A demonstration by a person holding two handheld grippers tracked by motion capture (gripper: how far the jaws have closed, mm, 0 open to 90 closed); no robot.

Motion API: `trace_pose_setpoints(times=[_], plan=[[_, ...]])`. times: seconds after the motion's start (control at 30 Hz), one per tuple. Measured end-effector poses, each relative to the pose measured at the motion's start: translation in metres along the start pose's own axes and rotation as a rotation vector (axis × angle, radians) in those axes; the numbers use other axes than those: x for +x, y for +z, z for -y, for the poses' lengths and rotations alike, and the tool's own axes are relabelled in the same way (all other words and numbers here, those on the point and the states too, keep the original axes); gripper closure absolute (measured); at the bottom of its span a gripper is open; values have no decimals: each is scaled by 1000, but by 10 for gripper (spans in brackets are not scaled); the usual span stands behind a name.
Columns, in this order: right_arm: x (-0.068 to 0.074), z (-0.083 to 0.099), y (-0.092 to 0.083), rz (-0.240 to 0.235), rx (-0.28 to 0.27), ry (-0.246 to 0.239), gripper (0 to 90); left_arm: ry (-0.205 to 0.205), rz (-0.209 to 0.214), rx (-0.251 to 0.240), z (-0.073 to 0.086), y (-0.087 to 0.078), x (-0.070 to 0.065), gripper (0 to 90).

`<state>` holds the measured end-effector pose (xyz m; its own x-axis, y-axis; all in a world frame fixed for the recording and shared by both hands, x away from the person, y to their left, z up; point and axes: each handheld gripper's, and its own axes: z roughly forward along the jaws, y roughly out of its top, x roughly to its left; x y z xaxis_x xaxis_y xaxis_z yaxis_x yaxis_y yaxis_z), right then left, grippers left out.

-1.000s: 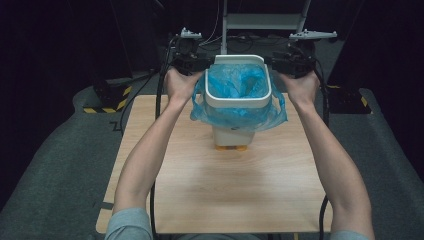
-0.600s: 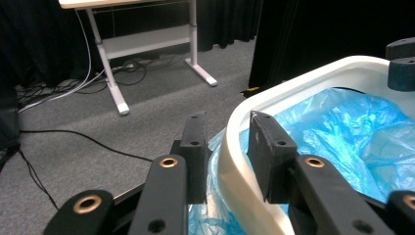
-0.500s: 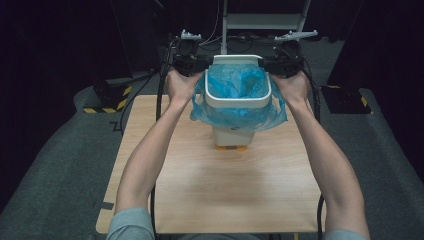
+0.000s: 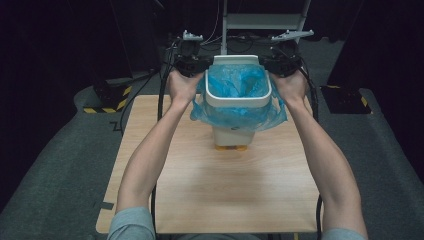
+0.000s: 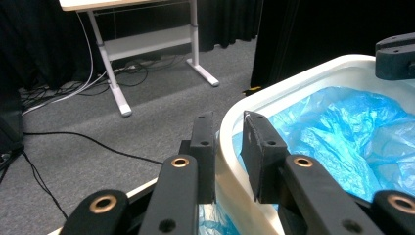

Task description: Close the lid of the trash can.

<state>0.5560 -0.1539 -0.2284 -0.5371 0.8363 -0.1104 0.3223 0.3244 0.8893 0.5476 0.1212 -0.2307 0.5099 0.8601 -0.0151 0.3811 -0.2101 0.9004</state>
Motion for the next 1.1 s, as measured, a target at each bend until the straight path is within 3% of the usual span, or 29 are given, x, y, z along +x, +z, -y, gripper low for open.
trace_pose_setpoints(times=[0.73, 1.1], plan=[[3, -7, 6, 31, 16, -35, 828, 29, -38, -1, 0, 5, -1, 806], [2, -5, 6, 29, 18, -22, 828, 48, -49, -2, -1, 7, -2, 813]])
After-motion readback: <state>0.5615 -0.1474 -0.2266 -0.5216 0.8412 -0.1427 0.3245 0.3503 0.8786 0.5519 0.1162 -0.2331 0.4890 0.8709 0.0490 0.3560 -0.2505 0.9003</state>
